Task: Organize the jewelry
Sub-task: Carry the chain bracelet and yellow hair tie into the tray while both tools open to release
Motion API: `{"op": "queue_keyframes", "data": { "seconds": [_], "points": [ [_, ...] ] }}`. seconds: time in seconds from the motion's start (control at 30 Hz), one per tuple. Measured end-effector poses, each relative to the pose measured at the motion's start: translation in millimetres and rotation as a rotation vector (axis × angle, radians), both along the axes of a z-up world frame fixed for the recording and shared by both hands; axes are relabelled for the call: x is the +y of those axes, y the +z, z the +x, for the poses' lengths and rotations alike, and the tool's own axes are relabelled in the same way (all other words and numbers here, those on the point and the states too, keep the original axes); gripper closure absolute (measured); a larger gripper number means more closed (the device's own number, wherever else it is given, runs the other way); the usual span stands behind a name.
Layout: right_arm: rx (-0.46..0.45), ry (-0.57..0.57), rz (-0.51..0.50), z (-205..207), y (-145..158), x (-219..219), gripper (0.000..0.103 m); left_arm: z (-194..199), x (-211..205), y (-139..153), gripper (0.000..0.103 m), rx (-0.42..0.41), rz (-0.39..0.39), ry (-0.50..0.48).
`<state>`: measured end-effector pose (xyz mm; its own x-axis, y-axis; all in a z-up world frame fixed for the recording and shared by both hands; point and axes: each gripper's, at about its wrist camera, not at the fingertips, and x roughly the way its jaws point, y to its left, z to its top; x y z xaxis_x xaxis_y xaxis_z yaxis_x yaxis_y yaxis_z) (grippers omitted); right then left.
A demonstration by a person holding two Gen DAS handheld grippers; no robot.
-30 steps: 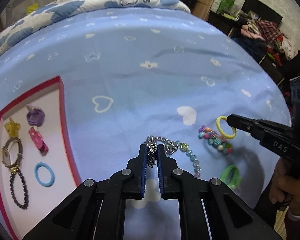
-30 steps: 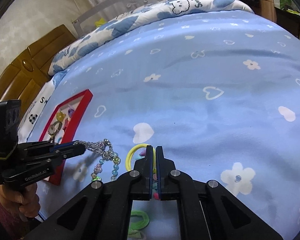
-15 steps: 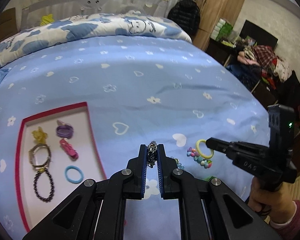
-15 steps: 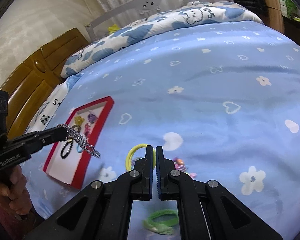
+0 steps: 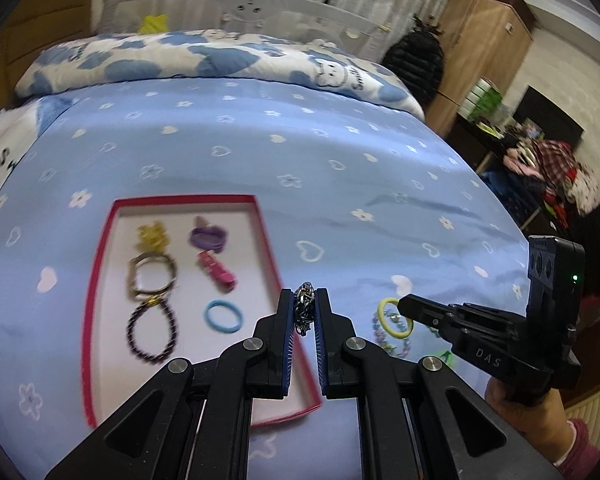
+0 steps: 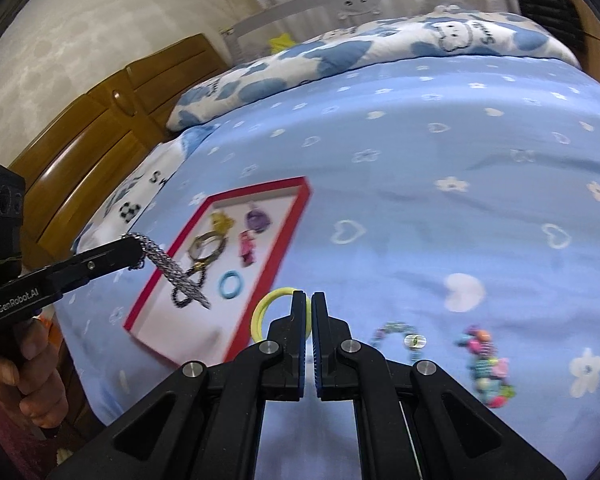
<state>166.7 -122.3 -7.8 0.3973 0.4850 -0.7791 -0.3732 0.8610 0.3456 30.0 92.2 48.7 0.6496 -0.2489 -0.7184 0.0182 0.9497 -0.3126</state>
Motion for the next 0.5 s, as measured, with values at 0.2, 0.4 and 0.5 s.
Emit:
{"op": "queue_keyframes", "data": {
  "seconds": [0.2,0.4,0.5],
  "points": [
    [0.006,0.079,0.008,-2,-4,43,0.101,-11,25,0,0.095,0.006,-0.005,0.050],
    [0.012,0.141,-0.001,-1,-12,80,0.101,-15,42,-3,0.095,0.014,-0.012,0.081],
    [0.020,0.164,-0.013,-1,-18,94,0.101,-13,46,-8,0.095,0.023,-0.020,0.086]
  ]
}}
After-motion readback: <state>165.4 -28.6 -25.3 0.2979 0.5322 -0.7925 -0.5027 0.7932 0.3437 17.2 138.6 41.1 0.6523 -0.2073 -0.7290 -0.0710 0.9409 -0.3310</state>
